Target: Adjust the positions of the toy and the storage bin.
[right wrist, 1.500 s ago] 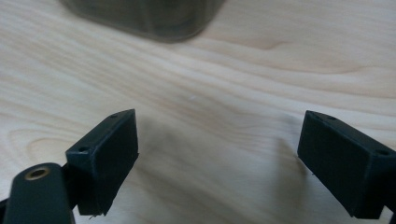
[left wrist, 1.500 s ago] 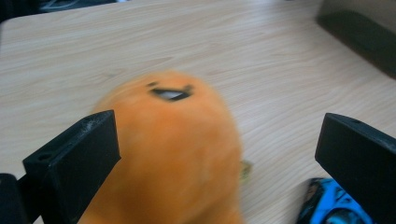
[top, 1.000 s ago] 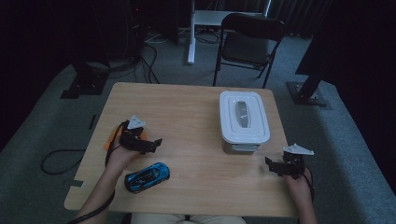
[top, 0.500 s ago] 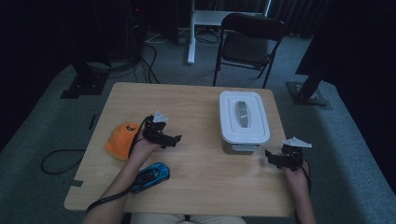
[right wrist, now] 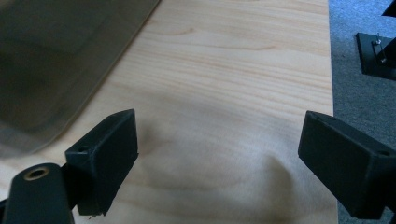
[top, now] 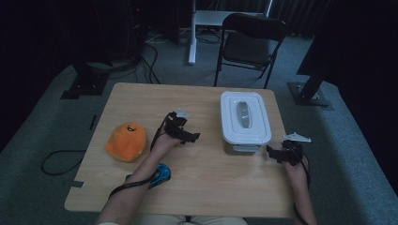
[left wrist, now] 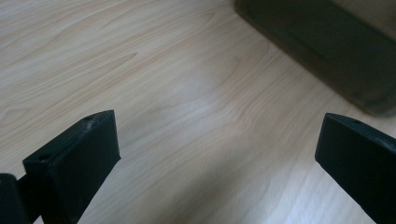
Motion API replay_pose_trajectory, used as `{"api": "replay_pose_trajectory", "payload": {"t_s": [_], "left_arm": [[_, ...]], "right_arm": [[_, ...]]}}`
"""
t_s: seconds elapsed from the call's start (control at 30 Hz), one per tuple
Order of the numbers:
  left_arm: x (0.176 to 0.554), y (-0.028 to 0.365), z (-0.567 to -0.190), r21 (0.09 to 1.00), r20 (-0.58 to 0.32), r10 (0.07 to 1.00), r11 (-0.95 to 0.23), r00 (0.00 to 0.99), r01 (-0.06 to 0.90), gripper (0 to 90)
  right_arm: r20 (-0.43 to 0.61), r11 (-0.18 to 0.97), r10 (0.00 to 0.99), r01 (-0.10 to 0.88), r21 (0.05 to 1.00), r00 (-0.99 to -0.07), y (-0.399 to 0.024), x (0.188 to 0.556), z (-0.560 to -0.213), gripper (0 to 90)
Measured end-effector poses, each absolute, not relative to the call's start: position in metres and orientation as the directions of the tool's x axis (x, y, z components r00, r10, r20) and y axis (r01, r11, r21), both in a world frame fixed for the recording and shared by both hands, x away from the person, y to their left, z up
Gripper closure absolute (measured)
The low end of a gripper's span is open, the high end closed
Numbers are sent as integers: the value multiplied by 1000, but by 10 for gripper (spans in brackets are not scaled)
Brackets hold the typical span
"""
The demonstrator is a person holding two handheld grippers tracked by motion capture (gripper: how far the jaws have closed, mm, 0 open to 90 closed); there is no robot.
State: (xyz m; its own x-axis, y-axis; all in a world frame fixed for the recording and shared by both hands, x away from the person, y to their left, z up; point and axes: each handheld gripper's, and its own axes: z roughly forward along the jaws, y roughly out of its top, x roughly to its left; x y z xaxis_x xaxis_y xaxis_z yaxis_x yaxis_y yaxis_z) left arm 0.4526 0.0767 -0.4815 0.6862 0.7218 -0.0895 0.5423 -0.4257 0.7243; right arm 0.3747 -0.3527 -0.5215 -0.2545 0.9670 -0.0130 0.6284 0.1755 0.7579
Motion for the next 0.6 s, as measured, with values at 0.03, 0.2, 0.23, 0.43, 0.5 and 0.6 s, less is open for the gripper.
{"api": "replay_pose_trajectory", "payload": {"t_s": [0.03, 0.2, 0.23, 0.43, 0.5, 0.6], "left_arm": [[455, 72, -482, 724, -81, 724, -429, 685, 540, 5], [463, 54, -484, 729, -73, 718, -435, 692, 528, 5], [464, 51, -484, 727, -73, 719, -436, 691, 530, 5], [472, 34, -484, 732, -73, 712, -437, 698, 522, 5], [475, 28, -487, 728, -78, 713, -437, 697, 528, 5], [478, 20, -490, 729, -94, 705, -432, 702, 531, 5]], "right_arm": [[-16, 175, 968, 628, 759, -250, -353, 376, -522, 116], [-20, 172, 970, 621, 765, -243, -352, 385, -521, 116], [-19, 170, 970, 620, 766, -241, -351, 386, -521, 116], [-19, 167, 971, 618, 769, -239, -348, 395, -523, 116], [0, 153, 971, 618, 771, -240, -348, 398, -523, 116], [-24, 164, 972, 609, 776, -232, -347, 404, -522, 116]]}}
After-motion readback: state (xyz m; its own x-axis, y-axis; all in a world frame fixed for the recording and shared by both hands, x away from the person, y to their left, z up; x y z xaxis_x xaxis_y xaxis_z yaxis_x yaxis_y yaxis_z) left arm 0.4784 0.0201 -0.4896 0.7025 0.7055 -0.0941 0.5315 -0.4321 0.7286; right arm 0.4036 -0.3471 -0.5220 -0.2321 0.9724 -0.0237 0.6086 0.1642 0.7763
